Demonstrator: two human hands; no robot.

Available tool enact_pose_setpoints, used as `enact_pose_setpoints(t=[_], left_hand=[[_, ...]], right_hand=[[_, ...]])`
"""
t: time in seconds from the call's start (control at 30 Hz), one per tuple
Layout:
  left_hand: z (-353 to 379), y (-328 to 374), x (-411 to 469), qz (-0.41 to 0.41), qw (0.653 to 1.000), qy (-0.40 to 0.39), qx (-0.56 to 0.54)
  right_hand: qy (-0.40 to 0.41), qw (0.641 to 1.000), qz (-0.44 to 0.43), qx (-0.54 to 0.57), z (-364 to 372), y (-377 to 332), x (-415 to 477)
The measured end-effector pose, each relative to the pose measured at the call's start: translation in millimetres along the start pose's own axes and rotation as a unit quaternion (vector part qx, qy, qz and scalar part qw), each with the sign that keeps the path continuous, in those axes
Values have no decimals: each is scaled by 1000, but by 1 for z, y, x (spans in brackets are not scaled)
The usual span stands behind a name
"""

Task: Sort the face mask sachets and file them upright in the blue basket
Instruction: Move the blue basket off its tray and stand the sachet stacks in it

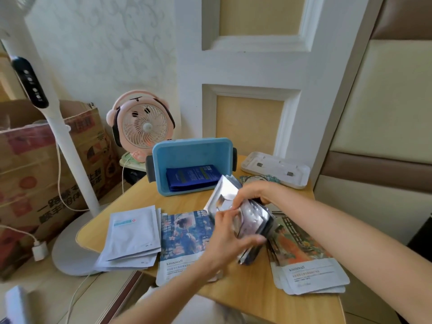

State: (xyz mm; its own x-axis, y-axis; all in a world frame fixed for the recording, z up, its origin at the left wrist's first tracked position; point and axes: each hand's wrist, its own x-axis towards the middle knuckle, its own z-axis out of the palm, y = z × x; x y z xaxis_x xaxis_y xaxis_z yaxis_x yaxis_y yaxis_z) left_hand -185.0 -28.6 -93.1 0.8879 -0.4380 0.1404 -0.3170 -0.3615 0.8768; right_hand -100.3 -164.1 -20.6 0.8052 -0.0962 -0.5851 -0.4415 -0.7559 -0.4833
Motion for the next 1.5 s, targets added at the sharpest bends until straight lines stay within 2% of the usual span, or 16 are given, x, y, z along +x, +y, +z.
enact_pose_setpoints(t=[0.07,0.13,0.2,0.27,0.43,0.5,0.6,0.67,0.77,0.87,0.93,1.0,1.1,1.23,1.37,1.5], left_hand=[[-32,-9,12,-8,997,25,66],[-60,-29,24,-50,968,36,244],[-71,-50,28,-97,918,-54,381],[-61,-67,24,-94,902,-113,407],[-18,-55,15,-85,955,-81,272],[-21,-43,19,-104,985,26,136],[-61,-44,49,-88,975,193,62],[-94,-53,74,-102,979,176,13],[-114,-67,93,-109,989,47,-88],[-115,-81,100,-107,988,25,-107],[-114,-83,103,-112,985,30,-130],[-112,-83,103,-119,981,30,-148],[-108,-81,103,-123,978,16,-167],[-98,-76,100,-102,976,49,-187],[-102,-72,103,-68,968,112,-215],[-109,-89,103,-89,981,30,-169]], right_hand=[[23,999,-6,-33,-1,3,1],[50,997,-23,-49,-1,2,5],[65,994,-39,-85,-4,-5,13],[76,990,-51,-112,-11,-15,17],[184,953,-108,-217,-30,-47,16],[219,907,-168,-318,-24,-56,13],[231,837,-280,-410,1,-61,14],[231,804,-351,-421,14,-61,16],[203,826,-365,-379,9,-60,19],[141,881,-298,-340,-15,-41,21],[102,927,-279,-229,-33,-15,22],[81,953,-291,-23,-39,16,20],[82,920,-295,244,-16,48,28],[163,865,-291,375,30,36,50],[203,841,-348,361,14,16,54],[135,893,-329,275,14,32,66]])
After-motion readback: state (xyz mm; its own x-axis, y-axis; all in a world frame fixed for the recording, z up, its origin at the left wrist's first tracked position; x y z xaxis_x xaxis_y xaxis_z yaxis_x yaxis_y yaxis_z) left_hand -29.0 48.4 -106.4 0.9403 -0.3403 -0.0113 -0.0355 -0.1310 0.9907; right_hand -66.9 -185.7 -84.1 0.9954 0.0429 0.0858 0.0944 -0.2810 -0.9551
